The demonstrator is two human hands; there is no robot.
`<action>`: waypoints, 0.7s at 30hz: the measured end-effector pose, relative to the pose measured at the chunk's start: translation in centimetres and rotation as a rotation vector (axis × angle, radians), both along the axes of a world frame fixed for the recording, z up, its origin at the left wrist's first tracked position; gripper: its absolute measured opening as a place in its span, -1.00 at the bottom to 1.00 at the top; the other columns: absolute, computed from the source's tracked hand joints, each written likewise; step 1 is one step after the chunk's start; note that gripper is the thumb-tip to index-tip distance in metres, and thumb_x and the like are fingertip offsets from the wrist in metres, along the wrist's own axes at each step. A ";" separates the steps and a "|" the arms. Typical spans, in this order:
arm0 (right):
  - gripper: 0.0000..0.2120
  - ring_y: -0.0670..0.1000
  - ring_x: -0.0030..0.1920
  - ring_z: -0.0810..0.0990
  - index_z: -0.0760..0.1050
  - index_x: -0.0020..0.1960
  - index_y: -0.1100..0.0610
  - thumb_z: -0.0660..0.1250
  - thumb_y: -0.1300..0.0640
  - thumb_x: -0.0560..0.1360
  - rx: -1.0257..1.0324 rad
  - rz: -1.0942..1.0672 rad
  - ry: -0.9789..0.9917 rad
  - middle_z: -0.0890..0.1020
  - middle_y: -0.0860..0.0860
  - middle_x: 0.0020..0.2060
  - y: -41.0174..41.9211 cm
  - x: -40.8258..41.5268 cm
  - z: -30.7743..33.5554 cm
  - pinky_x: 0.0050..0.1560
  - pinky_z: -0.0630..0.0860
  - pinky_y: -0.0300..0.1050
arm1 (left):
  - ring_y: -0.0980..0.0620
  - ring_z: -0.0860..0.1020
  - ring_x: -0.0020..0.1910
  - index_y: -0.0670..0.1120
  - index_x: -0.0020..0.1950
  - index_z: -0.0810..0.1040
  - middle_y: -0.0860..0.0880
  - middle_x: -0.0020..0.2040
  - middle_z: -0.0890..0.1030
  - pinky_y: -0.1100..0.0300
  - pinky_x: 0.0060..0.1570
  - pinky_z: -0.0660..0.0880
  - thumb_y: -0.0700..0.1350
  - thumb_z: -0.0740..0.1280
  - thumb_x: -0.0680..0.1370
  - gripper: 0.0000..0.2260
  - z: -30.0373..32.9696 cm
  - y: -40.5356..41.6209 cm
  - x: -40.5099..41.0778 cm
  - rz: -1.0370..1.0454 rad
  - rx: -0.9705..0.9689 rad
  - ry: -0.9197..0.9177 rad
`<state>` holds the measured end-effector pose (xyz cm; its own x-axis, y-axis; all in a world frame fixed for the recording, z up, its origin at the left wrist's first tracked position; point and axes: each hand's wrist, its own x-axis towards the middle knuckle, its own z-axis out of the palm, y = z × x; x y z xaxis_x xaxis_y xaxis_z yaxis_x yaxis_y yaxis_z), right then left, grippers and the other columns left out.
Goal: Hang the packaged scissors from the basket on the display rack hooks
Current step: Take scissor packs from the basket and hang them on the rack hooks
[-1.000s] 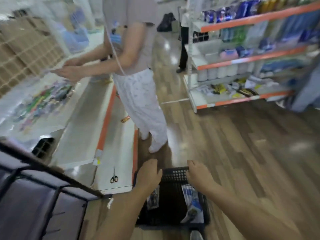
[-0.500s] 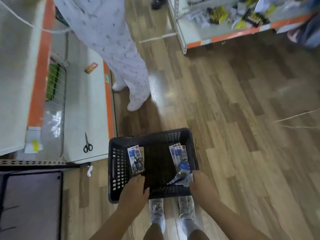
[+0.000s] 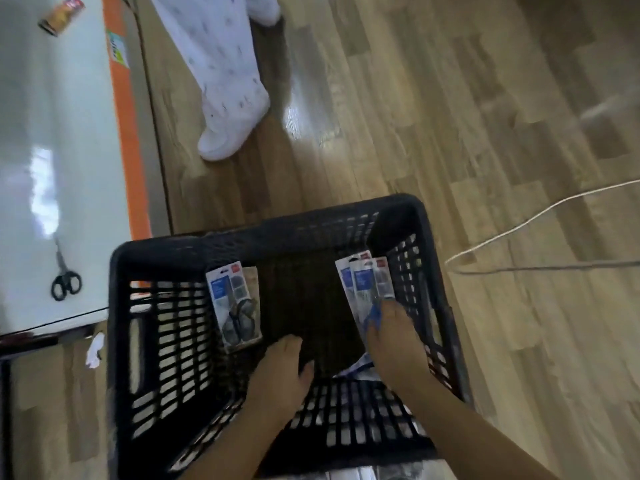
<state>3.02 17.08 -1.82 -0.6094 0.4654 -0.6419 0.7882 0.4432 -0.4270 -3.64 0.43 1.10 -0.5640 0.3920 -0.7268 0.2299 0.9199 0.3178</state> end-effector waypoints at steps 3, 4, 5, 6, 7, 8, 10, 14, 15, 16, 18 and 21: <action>-0.49 0.13 0.34 0.33 0.10 0.50 0.21 0.12 0.12 0.60 0.066 -0.009 0.040 0.31 0.13 0.38 0.2 -1.5 -7.3 0.30 0.32 -0.02 | 0.02 0.34 0.32 -0.13 0.42 0.29 -0.07 0.36 0.38 0.30 0.24 0.25 -0.02 0.19 0.61 -0.59 -7.3 2.1 -0.8 0.048 0.070 -0.004; -0.46 0.11 0.37 0.32 0.04 0.52 0.21 0.10 0.09 0.61 0.119 0.006 0.032 0.28 0.13 0.41 0.4 -1.8 -9.7 0.31 0.31 -0.04 | 0.02 0.35 0.31 -0.14 0.40 0.31 -0.08 0.35 0.39 0.31 0.22 0.25 -0.02 0.20 0.61 -0.60 -9.6 2.7 -1.0 0.067 0.081 -0.013; -0.44 0.09 0.39 0.30 0.00 0.53 0.21 0.09 0.05 0.62 0.179 0.025 0.003 0.24 0.13 0.43 0.6 -2.2 -11.7 0.32 0.30 -0.07 | 0.01 0.36 0.29 -0.16 0.38 0.34 -0.09 0.32 0.40 0.31 0.18 0.26 -0.03 0.22 0.60 -0.61 -11.7 3.4 -1.4 0.092 0.094 -0.022; -0.43 0.09 0.41 0.27 -0.03 0.53 0.20 0.06 0.02 0.62 0.225 0.053 -0.037 0.21 0.14 0.45 0.8 -2.5 -13.6 0.34 0.29 -0.08 | 0.00 0.38 0.26 -0.19 0.34 0.37 -0.11 0.29 0.42 0.32 0.13 0.27 -0.04 0.23 0.60 -0.64 -13.8 4.1 -1.7 0.129 0.108 -0.039; -0.43 0.10 0.43 0.23 -0.05 0.53 0.20 0.05 -0.02 0.63 0.242 0.076 -0.074 0.17 0.15 0.47 0.9 -2.6 -15.1 0.36 0.26 -0.07 | -0.01 0.41 0.22 -0.21 0.30 0.40 -0.13 0.26 0.44 0.33 0.08 0.28 -0.05 0.25 0.59 -0.66 -15.6 4.7 -1.9 0.175 0.123 -0.056; -0.41 0.11 0.45 0.19 -0.06 0.52 0.20 0.05 -0.05 0.62 0.241 0.074 -0.096 0.12 0.16 0.48 0.9 -2.8 -16.3 0.39 0.23 -0.04 | -0.02 0.43 0.18 -0.23 0.26 0.43 -0.14 0.21 0.46 0.34 0.03 0.29 -0.07 0.28 0.58 -0.67 -17.2 5.3 -2.0 0.222 0.136 -0.062; -0.34 0.16 0.45 0.18 -0.03 0.51 0.22 0.13 -0.10 0.59 0.252 0.039 -0.103 0.11 0.19 0.48 1.0 -2.8 -18.4 0.37 0.24 0.02 | 0.00 0.46 0.06 -0.26 0.19 0.46 -0.10 0.09 0.48 0.34 -0.07 0.32 -0.09 0.32 0.56 -0.69 -20.0 6.3 -2.2 0.303 0.172 -0.058; -0.21 0.41 0.19 0.44 0.28 0.37 0.36 0.51 -0.01 0.33 0.324 -0.039 -0.049 0.38 0.42 0.27 0.1 -3.1 -21.2 0.12 0.45 0.23 | 0.01 0.47 -0.06 -0.21 0.04 0.50 -0.06 -0.07 0.49 0.34 -0.24 0.35 -0.08 0.34 0.54 -0.79 -23.5 8.3 -2.2 0.424 0.214 -0.049; -0.19 0.43 0.09 0.50 0.32 0.31 0.36 0.56 0.02 0.24 0.332 -0.053 -0.056 0.44 0.44 0.18 -0.2 -3.3 -21.3 0.03 0.50 0.25 | -0.03 0.50 -0.02 -0.22 0.10 0.48 -0.10 0.00 0.52 0.28 -0.16 0.39 -0.06 0.34 0.54 -0.74 -24.0 8.6 -2.2 0.437 0.209 -0.039; -0.19 0.42 0.08 0.51 0.29 0.30 0.34 0.57 0.02 0.22 0.379 -0.071 -0.057 0.45 0.44 0.17 -0.3 -3.5 -21.3 0.01 0.51 0.24 | -0.05 0.51 0.01 -0.21 0.14 0.47 -0.12 0.06 0.53 0.20 -0.11 0.42 -0.03 0.33 0.54 -0.71 -24.3 9.0 -2.2 0.453 0.192 -0.038; -0.22 0.38 0.26 0.39 0.14 0.42 0.26 0.45 0.00 0.39 0.404 -0.087 -0.100 0.31 0.40 0.31 -0.3 -3.9 -20.9 0.18 0.42 0.20 | 0.00 0.52 -0.06 -0.17 0.08 0.49 -0.07 0.02 0.56 0.19 -0.20 0.39 -0.01 0.32 0.54 -0.75 -24.4 9.7 -2.2 0.456 0.174 -0.044; -0.23 0.30 0.45 0.12 -0.12 0.52 0.17 0.25 -0.07 0.54 0.349 -0.072 -0.179 0.03 0.33 0.46 -0.2 -4.2 -20.5 0.38 0.21 0.12 | 0.06 0.46 -0.16 -0.14 0.02 0.48 -0.02 -0.07 0.52 0.23 -0.27 0.35 -0.07 0.28 0.57 -0.85 -24.2 10.9 -2.4 0.564 0.164 -0.125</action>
<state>-1.22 16.88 -22.34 -0.4601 0.7118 -0.5307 0.8709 0.4781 -0.1137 -6.03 11.34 -23.08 -0.6315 0.1695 -0.7566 -0.3279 0.8259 0.4586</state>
